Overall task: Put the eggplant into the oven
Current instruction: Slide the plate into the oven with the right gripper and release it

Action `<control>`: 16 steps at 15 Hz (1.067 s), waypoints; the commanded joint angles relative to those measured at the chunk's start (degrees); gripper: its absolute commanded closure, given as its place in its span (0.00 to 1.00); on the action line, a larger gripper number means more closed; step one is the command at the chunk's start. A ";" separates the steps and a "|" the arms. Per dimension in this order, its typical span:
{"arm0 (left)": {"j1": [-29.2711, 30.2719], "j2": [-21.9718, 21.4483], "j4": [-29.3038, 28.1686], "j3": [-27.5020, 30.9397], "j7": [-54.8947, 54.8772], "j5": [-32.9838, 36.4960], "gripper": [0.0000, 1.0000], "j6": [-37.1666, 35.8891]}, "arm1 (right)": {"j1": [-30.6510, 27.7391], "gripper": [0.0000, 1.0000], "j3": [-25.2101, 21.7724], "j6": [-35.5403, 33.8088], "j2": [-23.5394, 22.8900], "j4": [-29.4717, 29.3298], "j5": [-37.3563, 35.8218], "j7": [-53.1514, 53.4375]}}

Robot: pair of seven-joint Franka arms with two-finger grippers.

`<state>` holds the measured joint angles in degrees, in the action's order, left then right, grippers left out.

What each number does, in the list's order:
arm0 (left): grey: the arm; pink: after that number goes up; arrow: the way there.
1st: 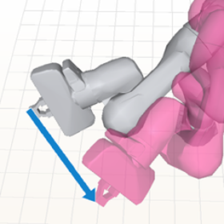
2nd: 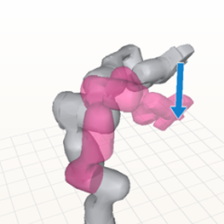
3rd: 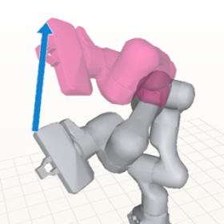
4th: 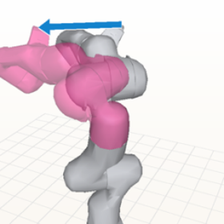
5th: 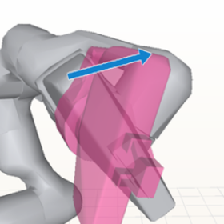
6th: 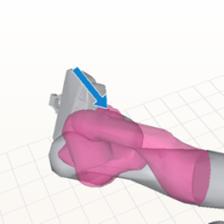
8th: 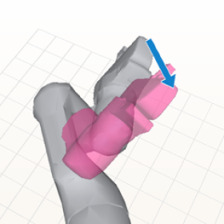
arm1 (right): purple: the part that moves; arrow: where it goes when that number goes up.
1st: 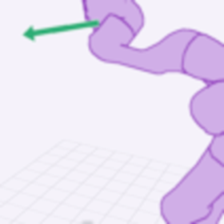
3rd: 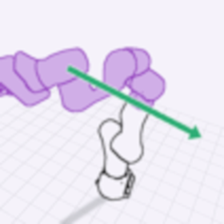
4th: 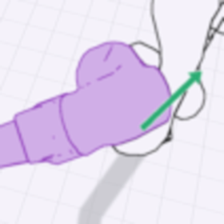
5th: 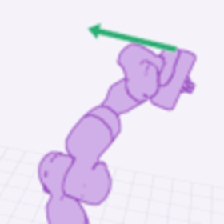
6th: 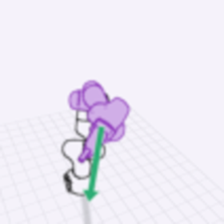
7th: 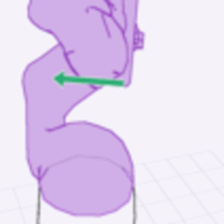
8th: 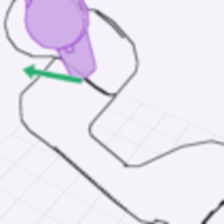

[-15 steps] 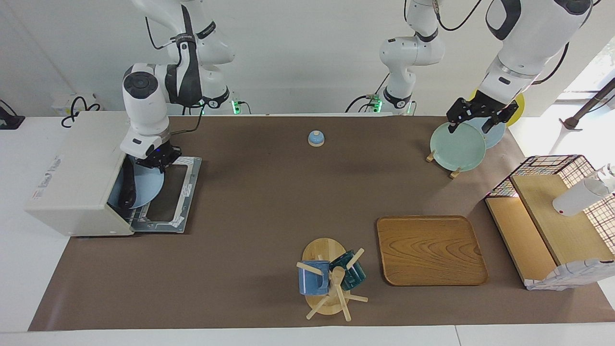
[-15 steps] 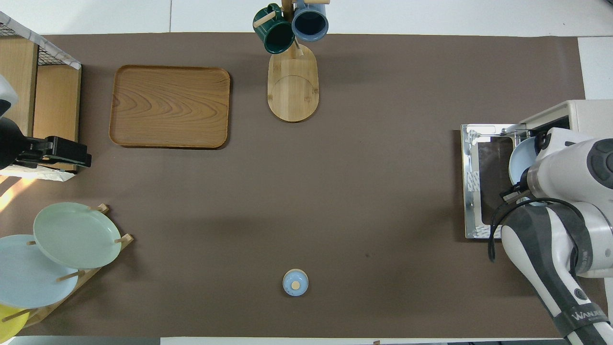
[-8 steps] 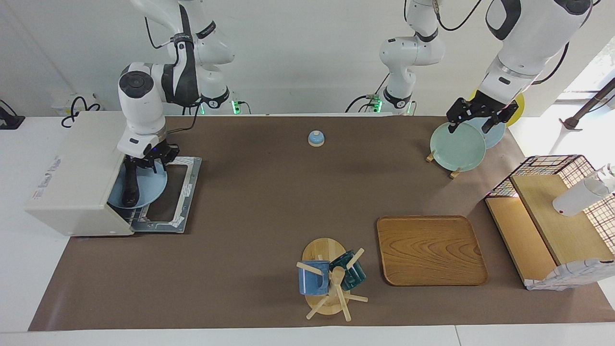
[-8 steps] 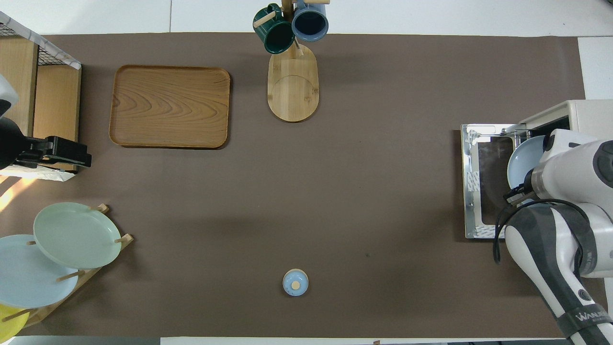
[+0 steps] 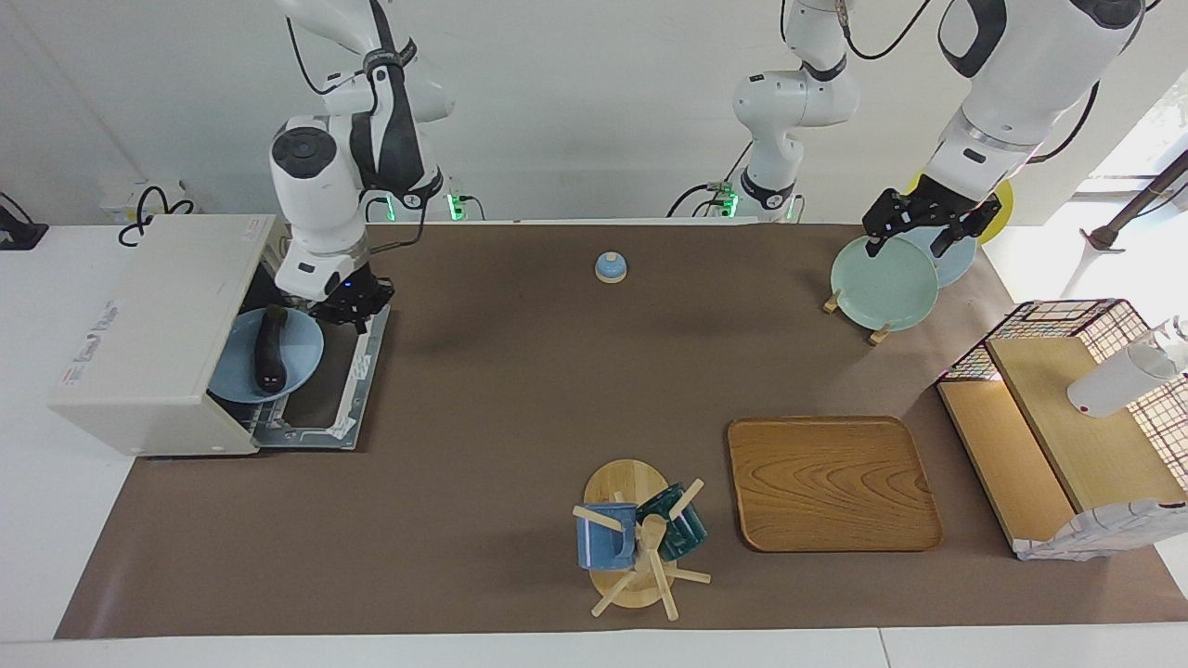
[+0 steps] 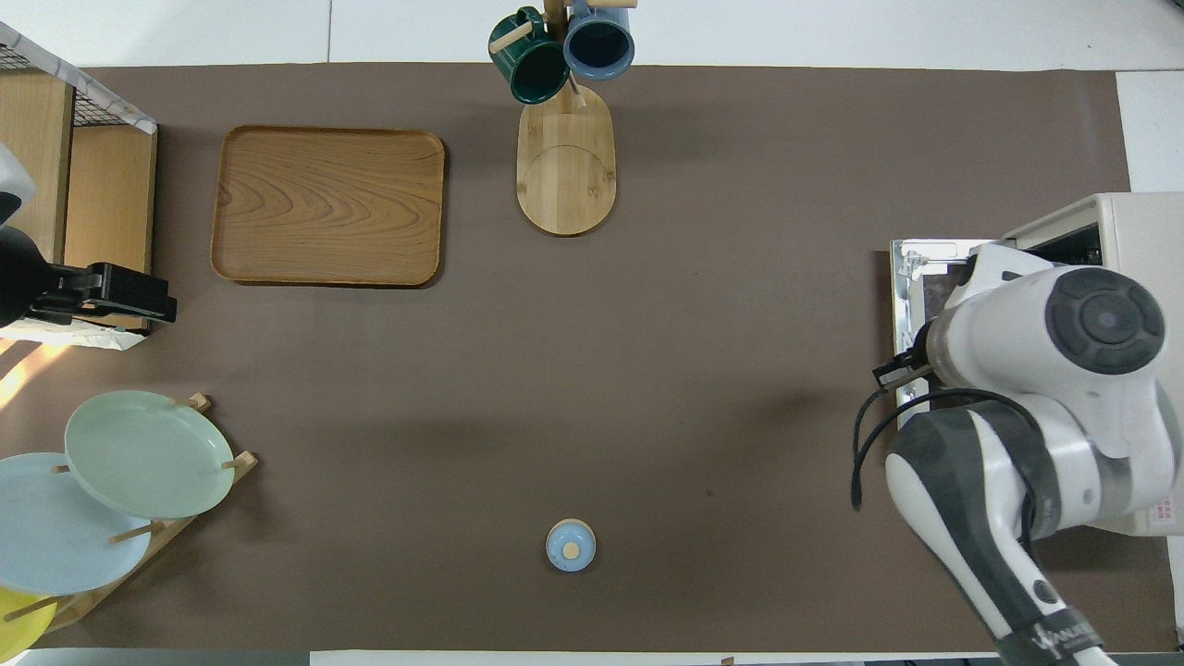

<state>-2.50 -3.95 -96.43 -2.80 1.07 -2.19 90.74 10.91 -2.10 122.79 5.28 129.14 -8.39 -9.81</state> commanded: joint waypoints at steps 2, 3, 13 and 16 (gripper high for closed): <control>0.57 -0.62 -0.34 -0.36 -0.72 0.96 0.00 -0.13 | 2.45 1.00 0.00 7.08 -6.23 -0.12 1.01 3.83; 0.57 -0.62 -0.34 -0.36 -0.72 0.96 0.00 -0.22 | 2.54 1.00 -0.09 8.07 -6.68 0.40 1.01 3.74; 0.57 -0.62 -0.34 -0.36 -0.64 0.96 0.00 -0.13 | 0.09 1.00 -0.27 10.80 -11.78 1.11 -11.73 3.83; 0.57 -0.62 -0.34 -0.36 -0.72 0.96 0.00 -0.22 | -1.06 1.00 -0.27 11.07 -11.96 1.63 -11.91 3.83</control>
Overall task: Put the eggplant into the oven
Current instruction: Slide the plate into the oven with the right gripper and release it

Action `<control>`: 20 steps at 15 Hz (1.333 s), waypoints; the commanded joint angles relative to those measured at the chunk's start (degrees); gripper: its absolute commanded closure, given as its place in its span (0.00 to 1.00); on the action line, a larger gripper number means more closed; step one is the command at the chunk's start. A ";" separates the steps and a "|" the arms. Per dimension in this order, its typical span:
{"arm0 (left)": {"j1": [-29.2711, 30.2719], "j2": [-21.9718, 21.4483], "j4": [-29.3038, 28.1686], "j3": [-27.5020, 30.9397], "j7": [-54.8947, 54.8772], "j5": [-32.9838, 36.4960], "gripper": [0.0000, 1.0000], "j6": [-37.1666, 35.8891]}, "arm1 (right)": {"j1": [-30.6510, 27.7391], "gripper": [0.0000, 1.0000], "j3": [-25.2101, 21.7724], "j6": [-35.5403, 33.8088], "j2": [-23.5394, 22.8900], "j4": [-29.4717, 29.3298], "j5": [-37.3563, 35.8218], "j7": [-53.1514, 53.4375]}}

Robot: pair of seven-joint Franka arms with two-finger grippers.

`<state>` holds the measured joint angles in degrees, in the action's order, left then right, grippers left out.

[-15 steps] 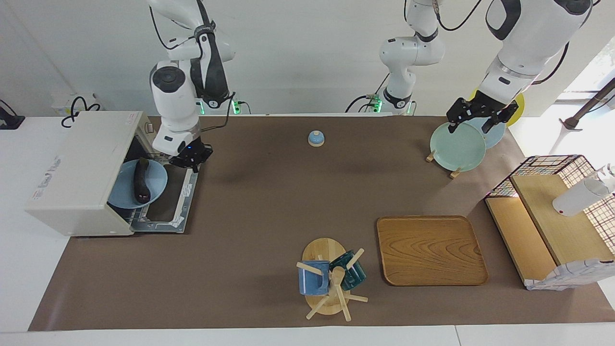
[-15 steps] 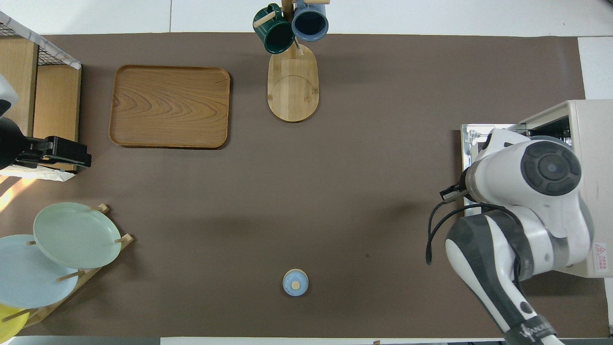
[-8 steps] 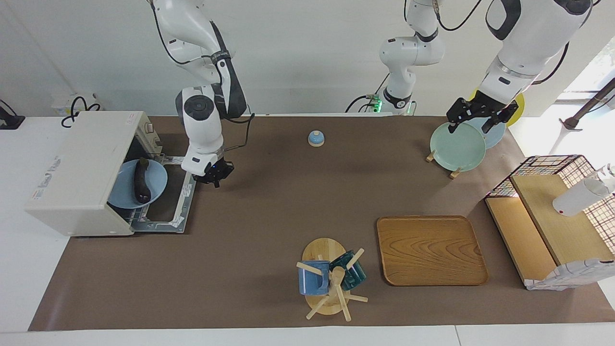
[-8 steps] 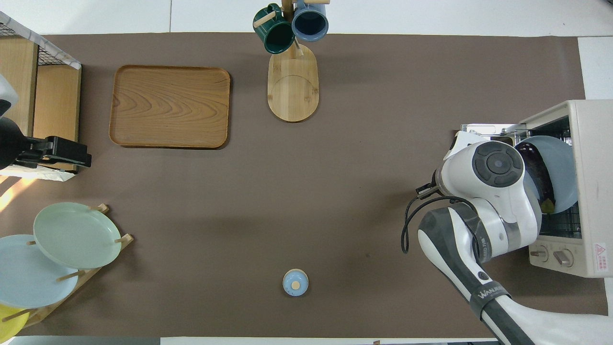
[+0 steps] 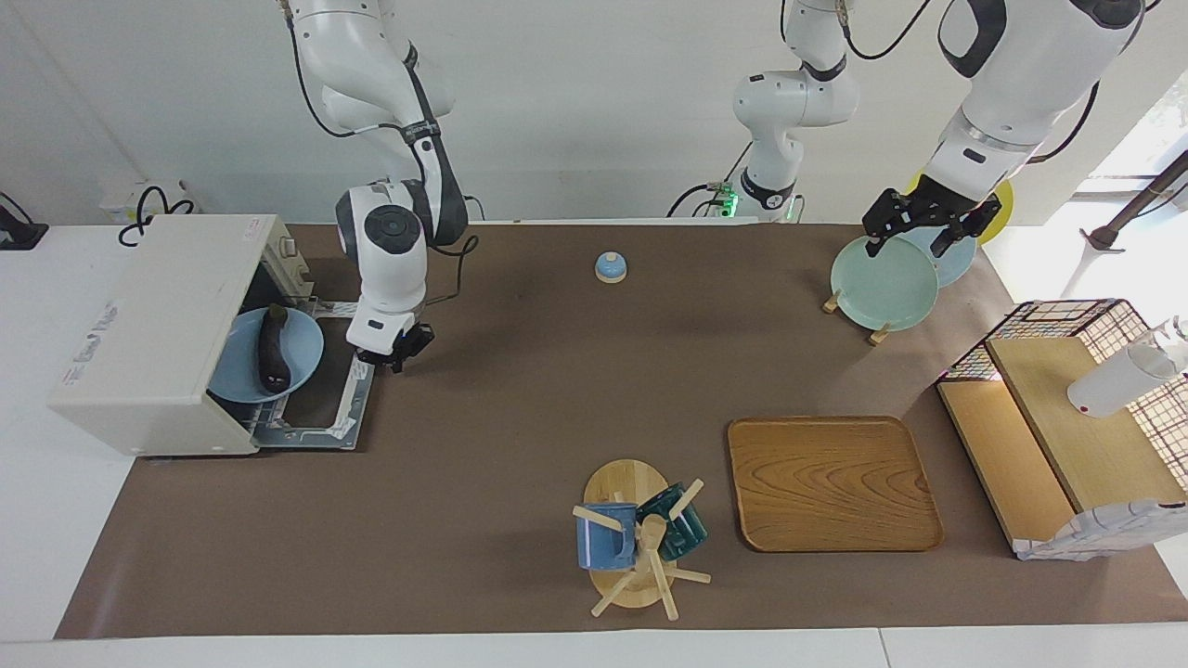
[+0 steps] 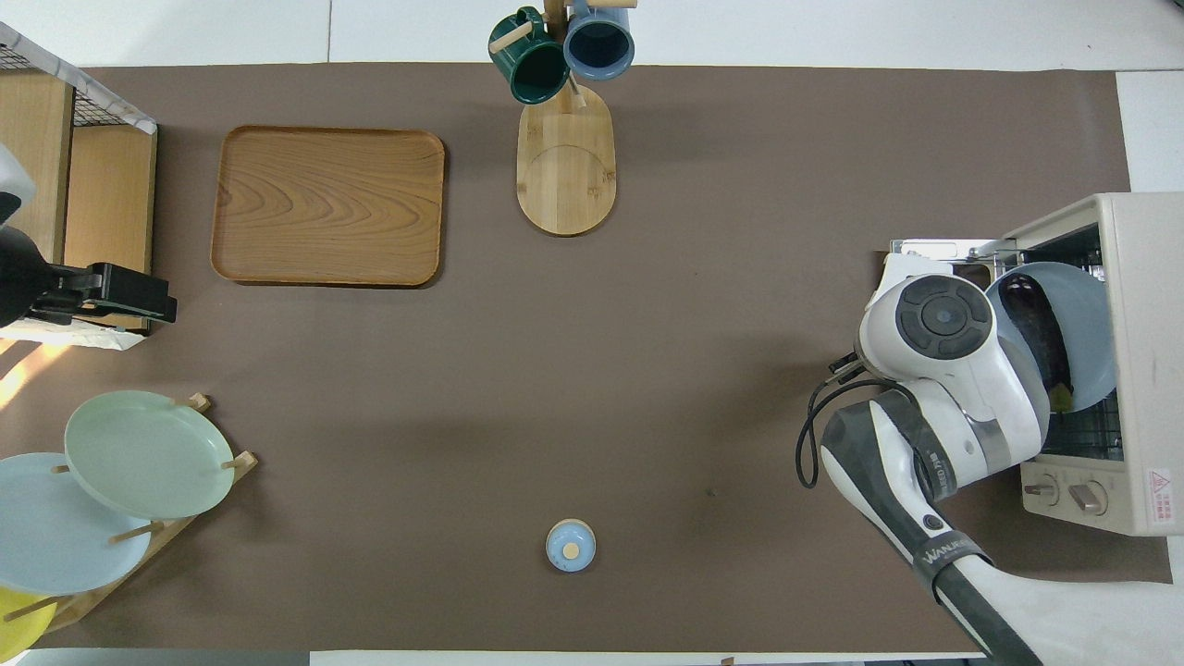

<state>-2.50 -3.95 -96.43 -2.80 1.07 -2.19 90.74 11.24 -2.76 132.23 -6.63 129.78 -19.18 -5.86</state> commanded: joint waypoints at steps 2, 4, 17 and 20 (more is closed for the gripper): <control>0.57 -0.62 -0.34 -0.36 -0.72 0.96 0.00 -0.22 | -1.92 1.00 0.39 3.90 0.13 2.32 -1.12 -0.11; 0.57 -0.62 -0.34 -0.36 -0.72 0.96 0.00 -0.22 | -2.80 1.00 0.39 4.79 -0.23 2.50 -1.12 -0.03; 0.57 -0.62 -0.34 -0.36 -0.72 0.96 0.00 -0.13 | -5.68 1.00 0.39 -15.07 1.26 -13.67 -6.58 -15.65; 0.57 -0.62 -0.34 -0.36 -0.72 0.96 0.00 -0.22 | -7.88 1.00 0.21 -16.03 2.93 -13.67 -4.64 -18.91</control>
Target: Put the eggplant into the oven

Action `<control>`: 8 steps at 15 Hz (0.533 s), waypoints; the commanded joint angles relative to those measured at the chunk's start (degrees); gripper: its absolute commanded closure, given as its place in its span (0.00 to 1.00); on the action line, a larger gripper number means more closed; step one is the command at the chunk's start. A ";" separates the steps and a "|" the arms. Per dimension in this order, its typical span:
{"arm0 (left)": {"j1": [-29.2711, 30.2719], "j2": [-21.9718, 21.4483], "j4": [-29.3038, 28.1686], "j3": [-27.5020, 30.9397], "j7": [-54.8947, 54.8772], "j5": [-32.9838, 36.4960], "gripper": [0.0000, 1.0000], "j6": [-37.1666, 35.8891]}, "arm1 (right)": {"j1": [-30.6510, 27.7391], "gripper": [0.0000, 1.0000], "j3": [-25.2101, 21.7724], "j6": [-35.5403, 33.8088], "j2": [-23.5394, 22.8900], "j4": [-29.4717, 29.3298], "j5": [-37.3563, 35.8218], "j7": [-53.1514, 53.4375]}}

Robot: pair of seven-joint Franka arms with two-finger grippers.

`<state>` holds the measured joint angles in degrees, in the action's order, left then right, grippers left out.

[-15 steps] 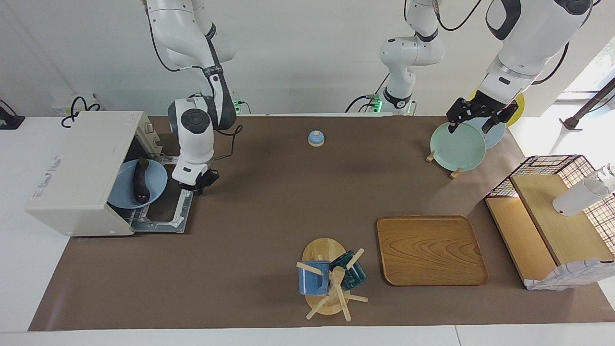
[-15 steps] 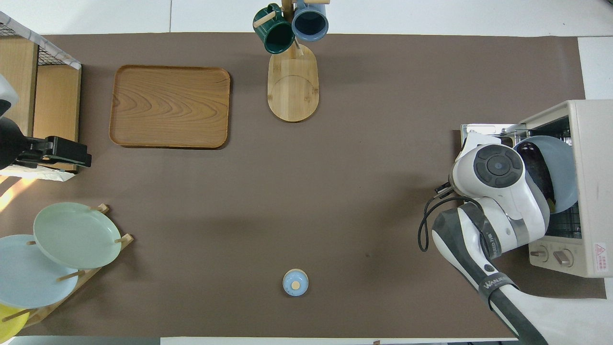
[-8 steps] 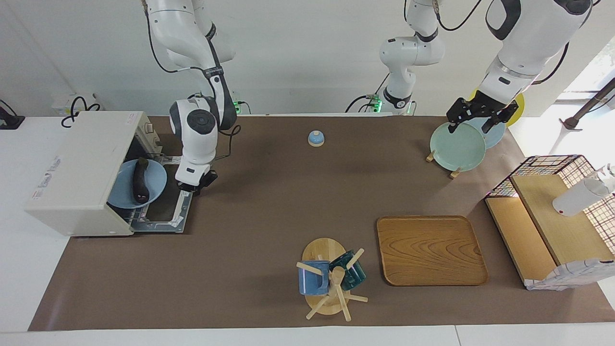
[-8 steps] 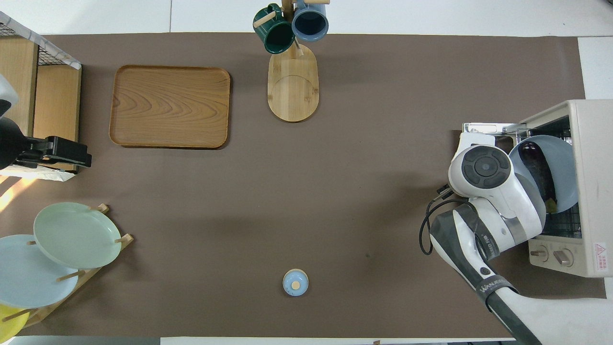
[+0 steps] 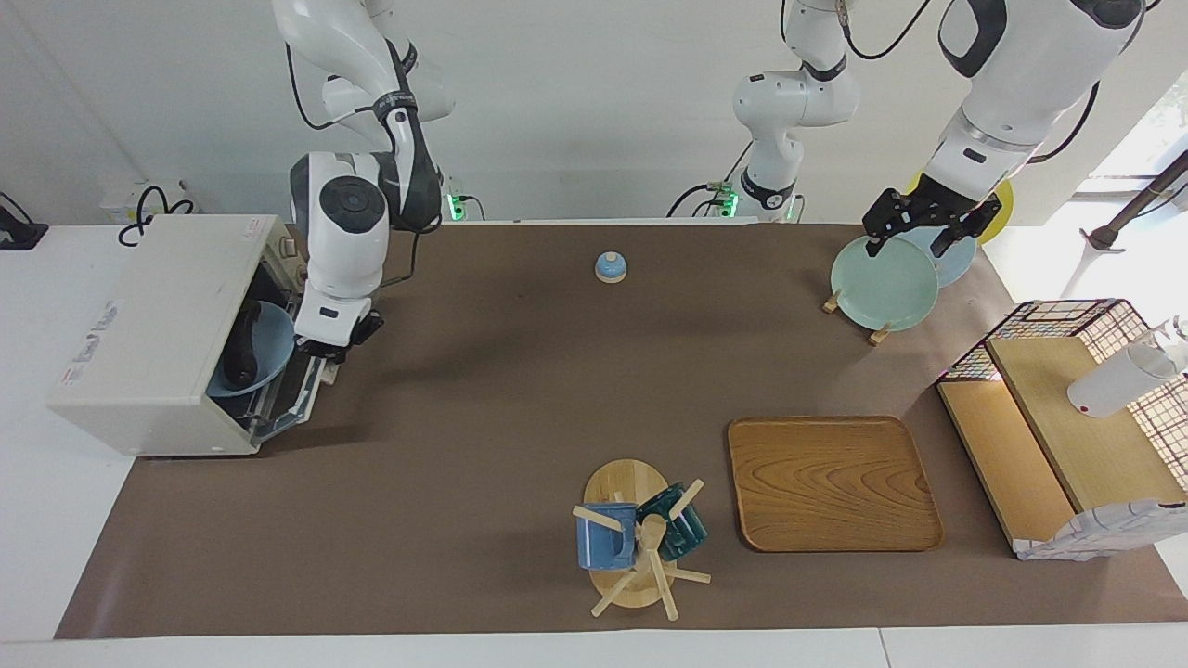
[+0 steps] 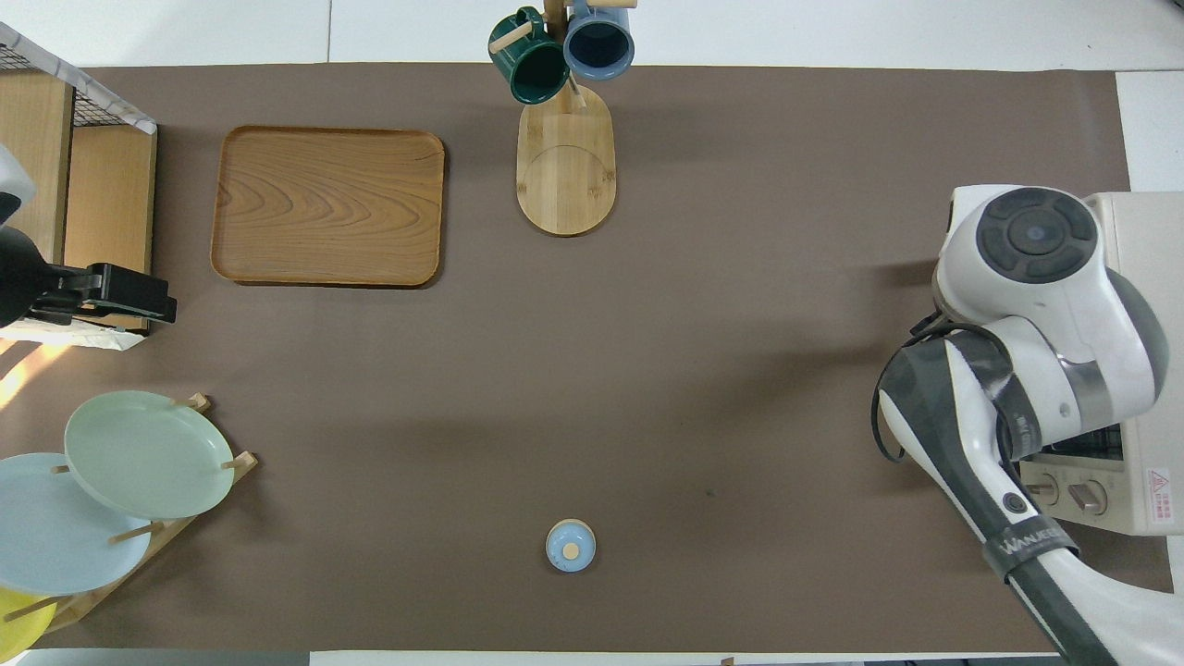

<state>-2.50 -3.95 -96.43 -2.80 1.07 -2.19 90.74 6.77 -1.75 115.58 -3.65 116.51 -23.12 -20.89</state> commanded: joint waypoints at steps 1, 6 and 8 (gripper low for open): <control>0.57 -0.62 -0.34 -0.36 -0.72 0.96 0.00 -0.22 | -4.30 1.00 -0.80 -0.35 0.48 -0.41 -0.61 -4.94; 0.57 -0.62 -0.34 -0.36 -0.72 0.96 0.00 -0.22 | -11.42 1.00 -0.89 -0.19 2.06 -0.67 2.80 -13.98; 0.57 -0.62 -0.34 -0.36 -0.64 0.96 0.00 -0.22 | -13.18 1.00 -0.89 -0.09 2.42 -1.28 3.34 -16.37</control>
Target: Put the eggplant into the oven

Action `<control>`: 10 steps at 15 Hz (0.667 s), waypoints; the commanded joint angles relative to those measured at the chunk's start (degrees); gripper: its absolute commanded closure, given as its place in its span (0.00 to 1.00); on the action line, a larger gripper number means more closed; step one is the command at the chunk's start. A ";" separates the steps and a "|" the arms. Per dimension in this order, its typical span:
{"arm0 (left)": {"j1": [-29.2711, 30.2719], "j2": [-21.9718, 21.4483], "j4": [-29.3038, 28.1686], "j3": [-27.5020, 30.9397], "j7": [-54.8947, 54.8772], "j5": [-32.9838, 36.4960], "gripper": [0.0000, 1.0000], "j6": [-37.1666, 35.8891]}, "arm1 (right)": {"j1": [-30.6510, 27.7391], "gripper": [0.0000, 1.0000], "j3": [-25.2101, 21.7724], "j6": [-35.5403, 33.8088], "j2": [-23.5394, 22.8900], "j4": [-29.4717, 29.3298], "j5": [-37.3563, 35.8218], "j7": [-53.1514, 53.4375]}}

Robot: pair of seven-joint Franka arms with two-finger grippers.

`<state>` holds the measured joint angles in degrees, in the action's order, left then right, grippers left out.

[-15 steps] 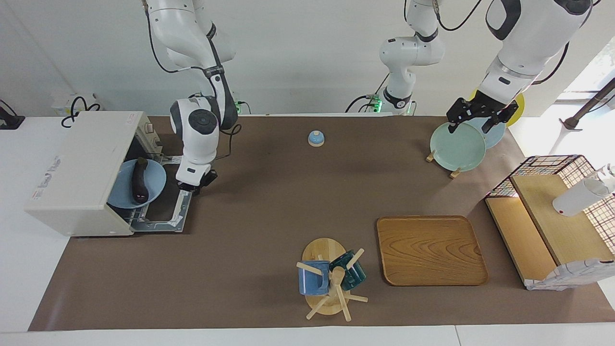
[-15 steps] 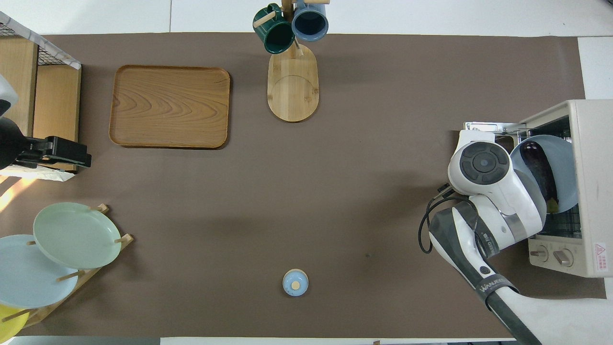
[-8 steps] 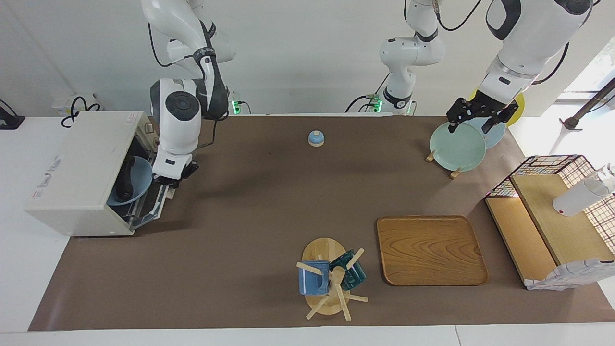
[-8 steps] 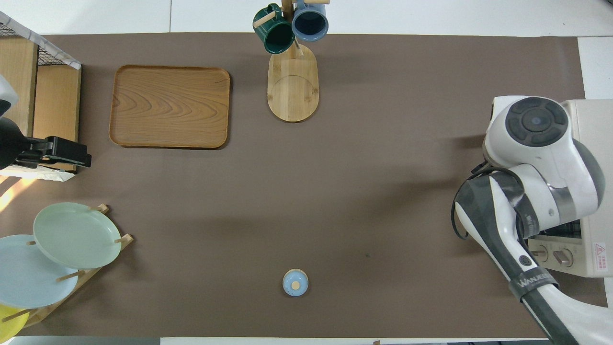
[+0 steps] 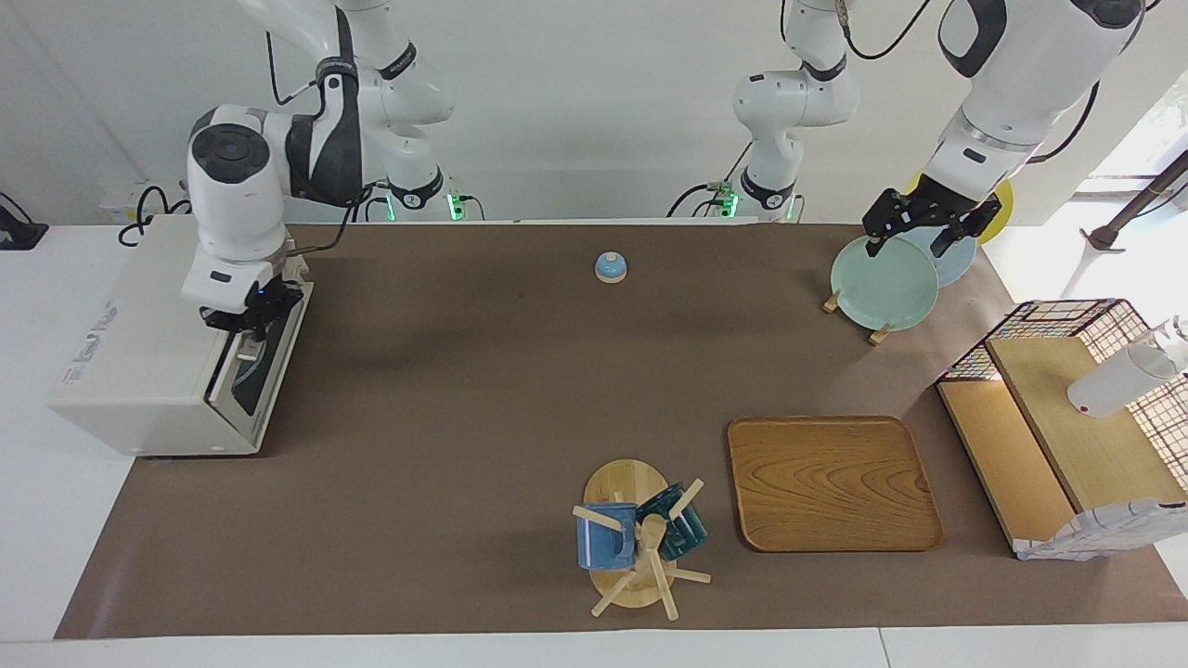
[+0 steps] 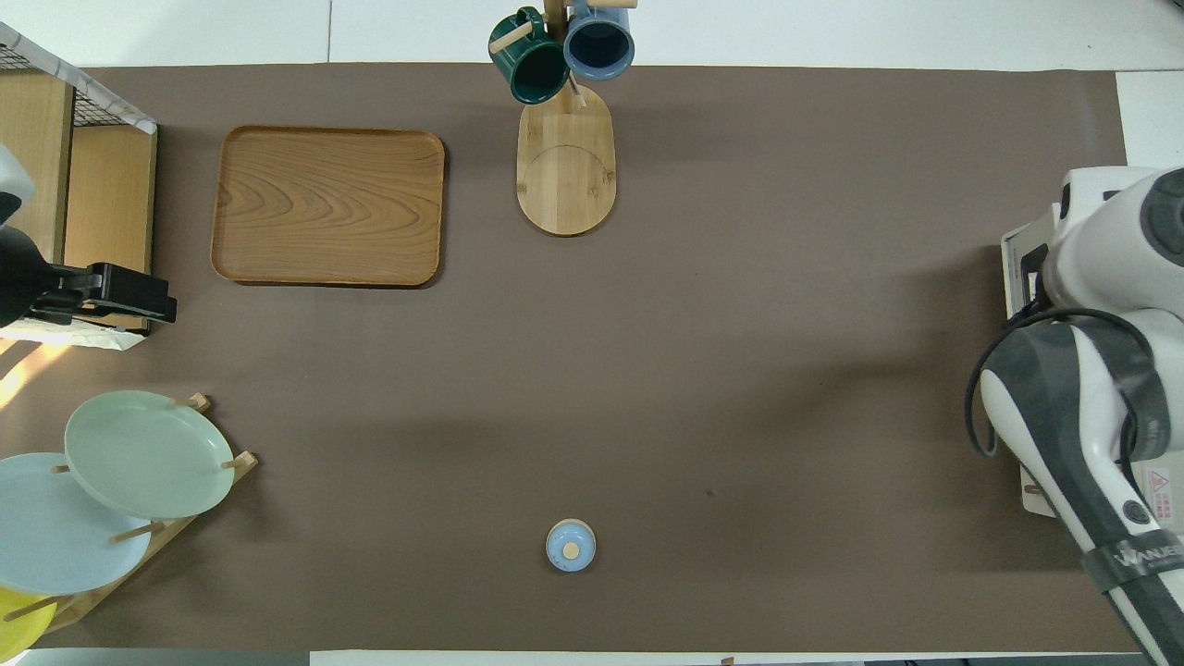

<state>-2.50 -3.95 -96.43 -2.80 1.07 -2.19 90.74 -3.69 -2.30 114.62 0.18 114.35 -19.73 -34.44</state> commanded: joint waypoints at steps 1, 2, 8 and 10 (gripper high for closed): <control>0.57 -0.62 -0.34 -0.36 -0.72 0.96 0.00 -0.22 | -2.81 1.00 -0.34 0.87 -1.41 0.18 0.04 -3.00; 0.57 -0.62 -0.34 -0.36 -0.72 0.96 0.00 -0.13 | -2.81 1.00 -0.34 0.52 -1.59 -0.35 0.13 -3.43; 0.57 -0.62 -0.34 -0.36 -0.72 0.96 0.00 -0.22 | -0.27 0.91 0.63 -9.83 -1.76 -8.60 10.92 1.02; 0.57 -0.62 -0.34 -0.36 -0.72 0.96 0.00 -0.22 | 2.01 0.85 0.63 -13.17 -1.50 -10.71 11.82 7.60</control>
<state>-2.50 -3.95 -96.43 -2.80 1.07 -2.19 90.74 -3.36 -2.05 105.36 -0.34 107.38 -9.80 -32.23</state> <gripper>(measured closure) 0.000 0.885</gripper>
